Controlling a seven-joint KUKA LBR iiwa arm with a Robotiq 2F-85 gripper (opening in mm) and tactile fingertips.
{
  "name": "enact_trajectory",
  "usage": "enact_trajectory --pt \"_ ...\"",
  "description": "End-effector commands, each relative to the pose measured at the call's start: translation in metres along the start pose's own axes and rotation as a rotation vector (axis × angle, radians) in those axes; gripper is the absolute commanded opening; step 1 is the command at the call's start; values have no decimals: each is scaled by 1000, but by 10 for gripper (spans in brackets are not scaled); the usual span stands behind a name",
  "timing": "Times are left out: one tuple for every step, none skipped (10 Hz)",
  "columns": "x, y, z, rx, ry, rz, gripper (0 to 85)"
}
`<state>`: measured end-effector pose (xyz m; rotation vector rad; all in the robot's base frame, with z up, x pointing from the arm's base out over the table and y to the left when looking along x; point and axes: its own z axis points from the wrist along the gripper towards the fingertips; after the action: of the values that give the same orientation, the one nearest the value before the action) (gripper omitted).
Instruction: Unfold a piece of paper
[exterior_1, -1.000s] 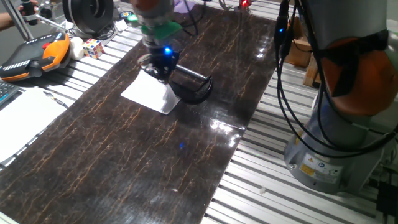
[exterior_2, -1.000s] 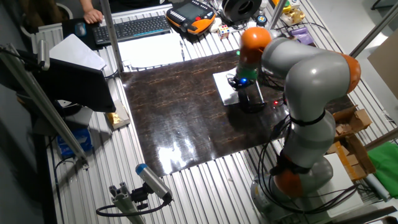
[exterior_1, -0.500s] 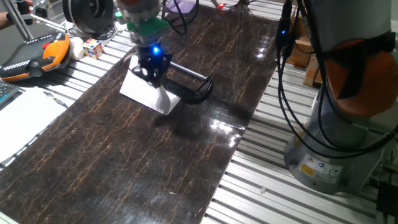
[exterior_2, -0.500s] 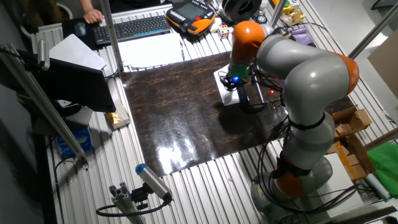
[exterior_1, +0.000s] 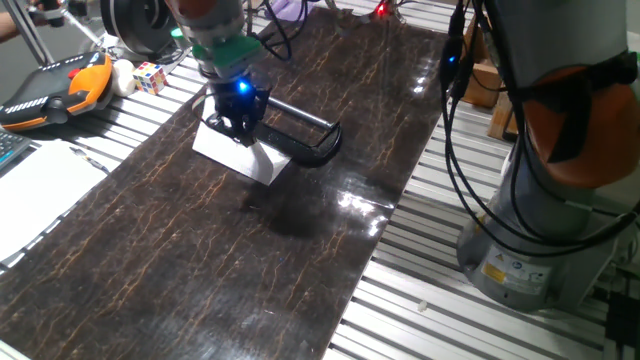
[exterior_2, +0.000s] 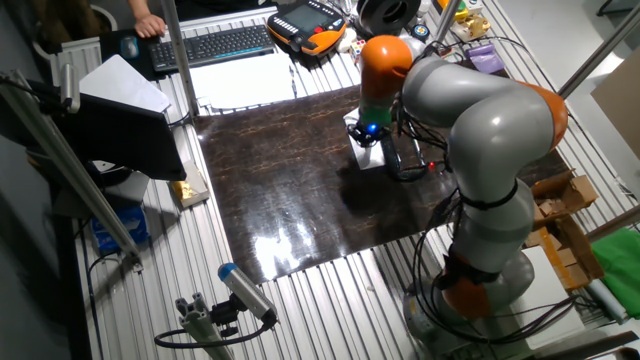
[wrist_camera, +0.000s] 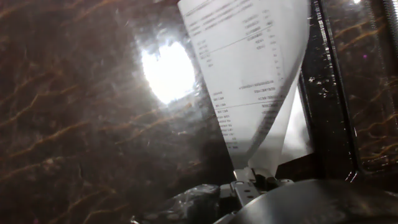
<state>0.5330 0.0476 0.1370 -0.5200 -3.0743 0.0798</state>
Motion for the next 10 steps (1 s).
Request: enact_trajectory --pt "0 0 0 4 -12 -22 10" --pt "0 0 0 -4 -11 -54 10" --pt "0 0 0 -43 22 -74 10" --pt "0 0 0 -45 28 -71 10" --pt "0 0 0 -39 30 -58 10" --pt "0 4 -1 -43 46 -32 10" --pt "1 16 -3 -52 54 -19 10" --pt "4 31 -3 -56 55 1 10" --pt "8 46 -4 -58 53 24 10" --pt "12 61 -9 -62 58 59 10"
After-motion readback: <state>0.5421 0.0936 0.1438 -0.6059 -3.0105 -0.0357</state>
